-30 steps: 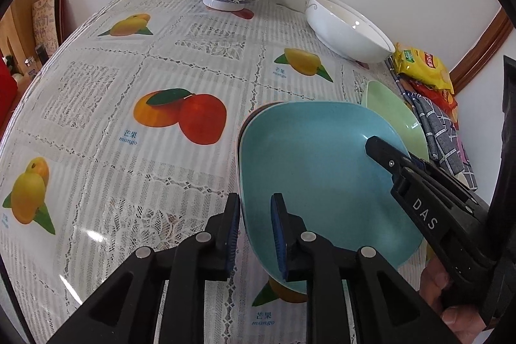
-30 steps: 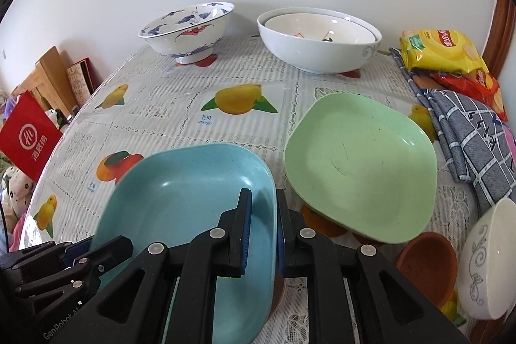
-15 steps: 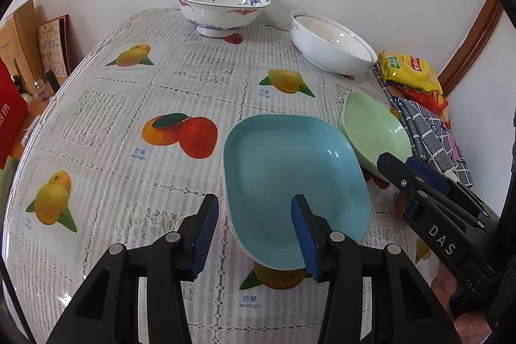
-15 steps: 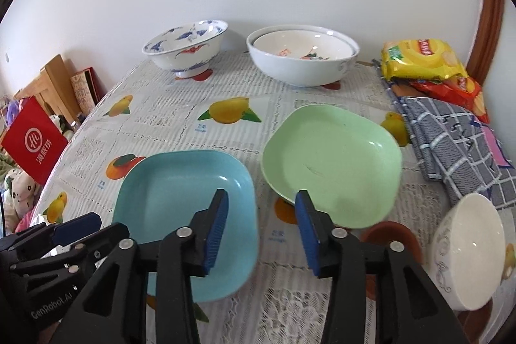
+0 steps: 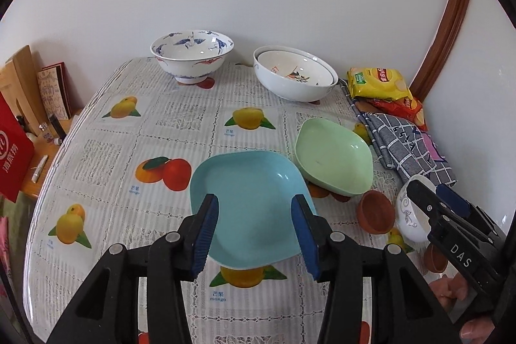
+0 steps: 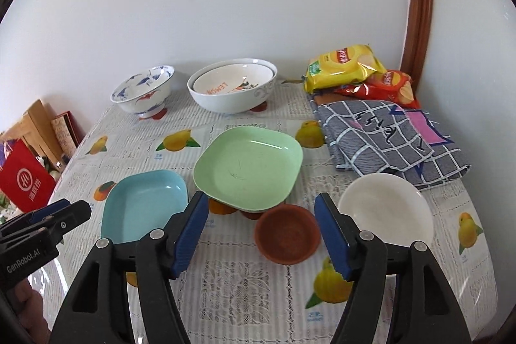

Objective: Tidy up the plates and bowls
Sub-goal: 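Move both grippers to the rim of the green plate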

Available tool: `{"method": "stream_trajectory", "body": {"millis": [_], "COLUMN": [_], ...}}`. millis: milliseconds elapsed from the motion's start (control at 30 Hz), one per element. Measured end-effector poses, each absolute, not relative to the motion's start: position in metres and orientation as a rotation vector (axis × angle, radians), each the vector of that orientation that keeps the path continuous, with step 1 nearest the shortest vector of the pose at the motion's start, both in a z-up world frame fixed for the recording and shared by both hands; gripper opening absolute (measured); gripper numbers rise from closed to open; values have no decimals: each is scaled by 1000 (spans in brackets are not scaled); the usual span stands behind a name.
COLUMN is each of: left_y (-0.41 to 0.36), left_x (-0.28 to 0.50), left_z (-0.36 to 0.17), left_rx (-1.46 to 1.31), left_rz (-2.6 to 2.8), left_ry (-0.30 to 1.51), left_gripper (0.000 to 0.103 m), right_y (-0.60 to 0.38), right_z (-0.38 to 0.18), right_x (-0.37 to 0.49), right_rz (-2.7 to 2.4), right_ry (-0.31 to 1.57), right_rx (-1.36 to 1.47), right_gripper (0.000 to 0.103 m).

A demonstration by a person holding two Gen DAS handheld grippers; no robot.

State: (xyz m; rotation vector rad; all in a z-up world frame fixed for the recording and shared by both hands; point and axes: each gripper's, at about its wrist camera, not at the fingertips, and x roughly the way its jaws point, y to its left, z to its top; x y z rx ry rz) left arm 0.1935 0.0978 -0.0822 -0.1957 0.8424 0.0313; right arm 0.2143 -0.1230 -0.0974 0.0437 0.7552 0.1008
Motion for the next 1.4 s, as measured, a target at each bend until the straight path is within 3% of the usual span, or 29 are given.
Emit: {"method": "stream_trajectory", "body": {"millis": [800, 1233, 1400], "left_y": [50, 46, 45], "left_x": [235, 275, 291], "left_z": [-49, -80, -93], "left_rx": [-101, -87, -75], "left_rz": [-3, 9, 13], "left_ry": [789, 858, 885], "left_gripper": [45, 45, 45], "right_y": [-170, -163, -165], "right_z": [-65, -96, -108], "right_x": [220, 258, 277], "right_rz": [89, 80, 96], "right_ry": [765, 824, 852], "right_rx": [92, 100, 148], "right_gripper": [68, 67, 59]}}
